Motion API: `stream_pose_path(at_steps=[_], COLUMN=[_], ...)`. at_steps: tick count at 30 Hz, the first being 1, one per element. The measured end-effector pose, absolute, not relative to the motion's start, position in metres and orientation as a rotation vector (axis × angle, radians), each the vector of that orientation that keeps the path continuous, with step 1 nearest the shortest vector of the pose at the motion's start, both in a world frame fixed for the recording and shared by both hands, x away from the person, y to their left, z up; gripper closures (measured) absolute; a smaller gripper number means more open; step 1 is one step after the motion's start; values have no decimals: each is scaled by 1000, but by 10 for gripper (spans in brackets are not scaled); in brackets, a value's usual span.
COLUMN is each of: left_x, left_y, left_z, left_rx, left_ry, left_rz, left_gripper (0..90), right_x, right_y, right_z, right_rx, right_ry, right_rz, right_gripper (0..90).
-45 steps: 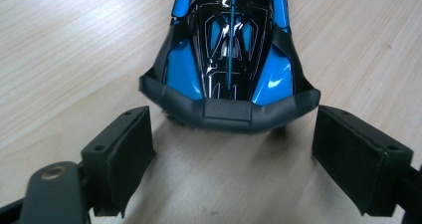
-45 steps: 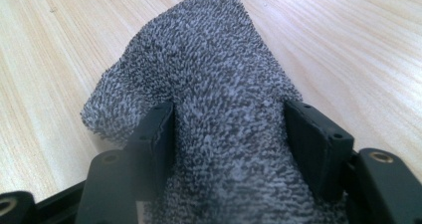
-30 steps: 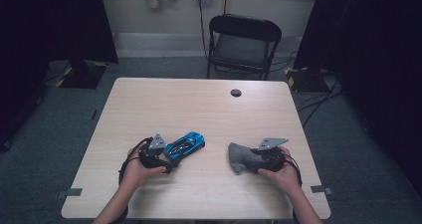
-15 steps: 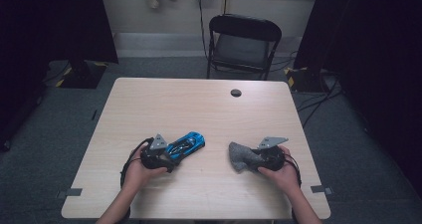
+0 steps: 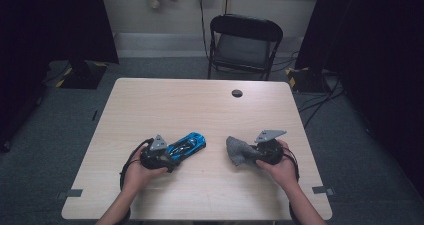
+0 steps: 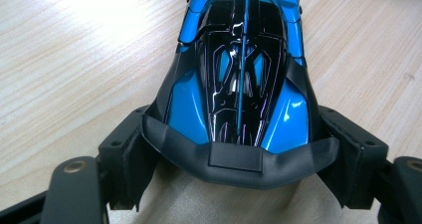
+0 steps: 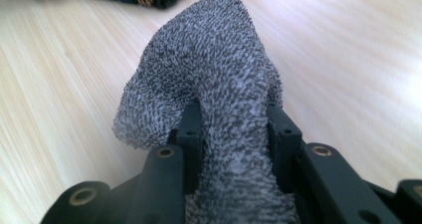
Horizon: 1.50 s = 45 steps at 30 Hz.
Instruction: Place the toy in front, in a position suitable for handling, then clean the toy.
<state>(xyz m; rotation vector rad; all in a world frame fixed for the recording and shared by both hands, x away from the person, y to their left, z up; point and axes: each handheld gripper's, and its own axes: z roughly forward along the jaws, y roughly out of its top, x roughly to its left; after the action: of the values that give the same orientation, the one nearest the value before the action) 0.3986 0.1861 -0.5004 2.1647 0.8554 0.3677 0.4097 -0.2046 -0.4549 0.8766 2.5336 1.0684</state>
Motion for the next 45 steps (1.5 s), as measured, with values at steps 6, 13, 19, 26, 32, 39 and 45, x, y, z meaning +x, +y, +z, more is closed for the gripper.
stream_pose_path(at_steps=[6, 13, 19, 26, 32, 39, 45], left_x=[398, 398, 398, 398, 398, 398, 398], left_y=[186, 186, 186, 186, 186, 186, 186], left_z=[-500, -500, -500, -500, -500, -500, -500], left_rx=[2164, 2165, 2165, 2164, 2166, 2166, 2165], left_ry=[856, 856, 856, 858, 856, 856, 857], left_rz=[367, 367, 368, 366, 371, 370, 368], left_gripper=[243, 243, 243, 243, 243, 243, 243], right_x=[419, 429, 438, 435, 428, 427, 442], right_y=[-176, -143, -95, -43, -15, 1, -10], right_z=[-436, -423, -418, -425, -443, -452, -448], right_rx=[837, 793, 748, 710, 685, 690, 783], right_ry=[2545, 2559, 2556, 2603, 2666, 2686, 2647], right_rz=[1121, 1158, 1176, 1183, 1179, 1118, 1048], right_gripper=[667, 668, 674, 678, 677, 688, 690])
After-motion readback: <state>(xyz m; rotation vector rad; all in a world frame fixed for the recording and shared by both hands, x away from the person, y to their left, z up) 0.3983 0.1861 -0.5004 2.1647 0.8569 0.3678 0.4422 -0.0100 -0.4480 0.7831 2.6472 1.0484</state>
